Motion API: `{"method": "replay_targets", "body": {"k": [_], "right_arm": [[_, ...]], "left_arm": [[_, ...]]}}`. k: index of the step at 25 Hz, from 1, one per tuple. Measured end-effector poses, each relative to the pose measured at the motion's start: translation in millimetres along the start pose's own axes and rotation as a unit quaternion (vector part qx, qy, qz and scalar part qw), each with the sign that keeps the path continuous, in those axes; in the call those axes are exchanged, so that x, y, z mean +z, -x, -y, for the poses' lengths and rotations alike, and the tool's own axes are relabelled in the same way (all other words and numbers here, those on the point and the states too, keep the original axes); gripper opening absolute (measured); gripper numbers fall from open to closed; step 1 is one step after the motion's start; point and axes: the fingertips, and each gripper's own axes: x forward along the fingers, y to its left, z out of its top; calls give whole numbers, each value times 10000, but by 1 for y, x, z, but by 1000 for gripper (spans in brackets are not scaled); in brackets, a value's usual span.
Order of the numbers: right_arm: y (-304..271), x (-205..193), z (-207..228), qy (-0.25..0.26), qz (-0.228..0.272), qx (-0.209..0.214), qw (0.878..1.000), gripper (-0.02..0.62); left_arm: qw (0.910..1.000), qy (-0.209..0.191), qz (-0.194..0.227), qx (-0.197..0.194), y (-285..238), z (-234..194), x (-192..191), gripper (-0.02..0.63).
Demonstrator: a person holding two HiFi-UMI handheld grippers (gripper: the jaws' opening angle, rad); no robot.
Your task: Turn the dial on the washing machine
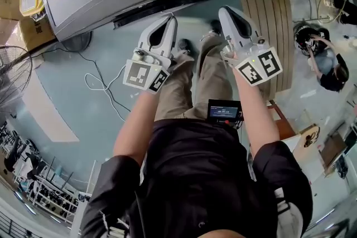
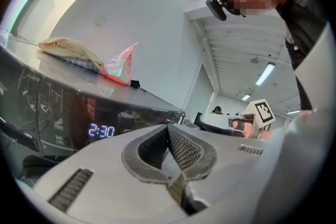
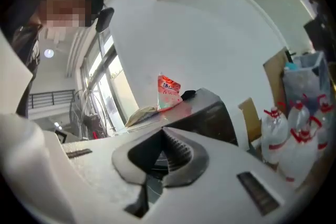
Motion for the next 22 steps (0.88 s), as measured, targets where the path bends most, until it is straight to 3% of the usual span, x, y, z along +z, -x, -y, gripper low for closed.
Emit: {"method": "replay_targets", "body": {"k": [4, 8, 15, 22], "right_arm": [[5, 25, -28, 892, -136, -86, 9959, 2], [7, 75, -59, 1519, 33, -277, 9880, 2], [25, 137, -119, 1781, 367, -79, 9833, 2], [60, 172, -135, 1986, 491, -284, 9784, 2]], "left_arm": [[9996, -141, 226, -12, 17, 10, 41, -6], [9981, -308, 536, 51, 39, 17, 90, -6], [9944, -357, 937, 330, 106, 25, 154, -6], [9846, -665, 1414, 789, 157, 45, 204, -6]]}}
